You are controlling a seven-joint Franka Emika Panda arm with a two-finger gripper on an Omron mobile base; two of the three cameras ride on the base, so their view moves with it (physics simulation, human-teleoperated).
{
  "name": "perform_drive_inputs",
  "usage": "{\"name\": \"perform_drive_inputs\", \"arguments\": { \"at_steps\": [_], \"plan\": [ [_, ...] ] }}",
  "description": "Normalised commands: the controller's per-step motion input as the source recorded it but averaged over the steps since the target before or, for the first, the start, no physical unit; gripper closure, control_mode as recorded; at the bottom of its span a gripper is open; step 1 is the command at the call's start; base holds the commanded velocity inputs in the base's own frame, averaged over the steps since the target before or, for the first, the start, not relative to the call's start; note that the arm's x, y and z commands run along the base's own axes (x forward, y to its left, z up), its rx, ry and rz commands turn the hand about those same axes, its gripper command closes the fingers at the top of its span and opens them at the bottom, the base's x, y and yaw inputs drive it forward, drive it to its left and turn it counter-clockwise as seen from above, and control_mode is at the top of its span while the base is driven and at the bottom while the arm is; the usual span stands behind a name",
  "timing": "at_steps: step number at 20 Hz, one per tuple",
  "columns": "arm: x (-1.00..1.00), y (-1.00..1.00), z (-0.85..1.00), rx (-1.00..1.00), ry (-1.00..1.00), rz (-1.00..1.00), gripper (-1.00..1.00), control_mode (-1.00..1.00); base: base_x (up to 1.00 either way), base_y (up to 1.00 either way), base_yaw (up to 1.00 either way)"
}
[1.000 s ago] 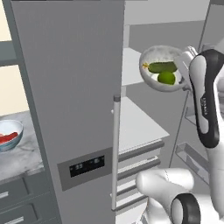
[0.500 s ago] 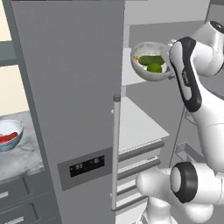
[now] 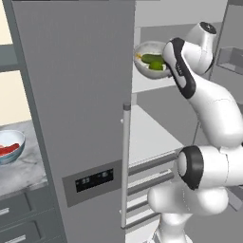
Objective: Place the bowl with the cucumber and lime on the top shelf of the fridge. Place the bowl with the steaks on the second highest shelf of the fridge.
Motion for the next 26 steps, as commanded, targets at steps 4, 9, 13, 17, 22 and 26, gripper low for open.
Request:
{"name": "perform_drive_inputs", "arguments": {
  "at_steps": [4,9,13,17,22,26],
  "plan": [
    [0.59,0.11,-0.05,-0.02,0.00,-0.07,1.00,-1.00,0.00,0.00,0.00],
    [-0.09,0.00,-0.11,-0.02,0.00,-0.01,-1.00,-1.00,0.00,0.00,0.00],
    [-0.68,0.00,0.22,0.00,-0.07,-0.07,-1.00,-1.00,0.00,0.00,0.00],
    [-1.00,-0.01,0.83,0.00,-0.22,-0.09,-1.00,-1.00,0.00,0.00,0.00],
    [-1.00,-0.09,0.47,0.00,-0.23,-0.07,-1.00,-1.00,0.00,0.00,0.00],
    [-1.00,-0.04,-0.87,-0.21,0.00,0.00,-1.00,-1.00,0.00,0.00,0.00]
  ]
}}
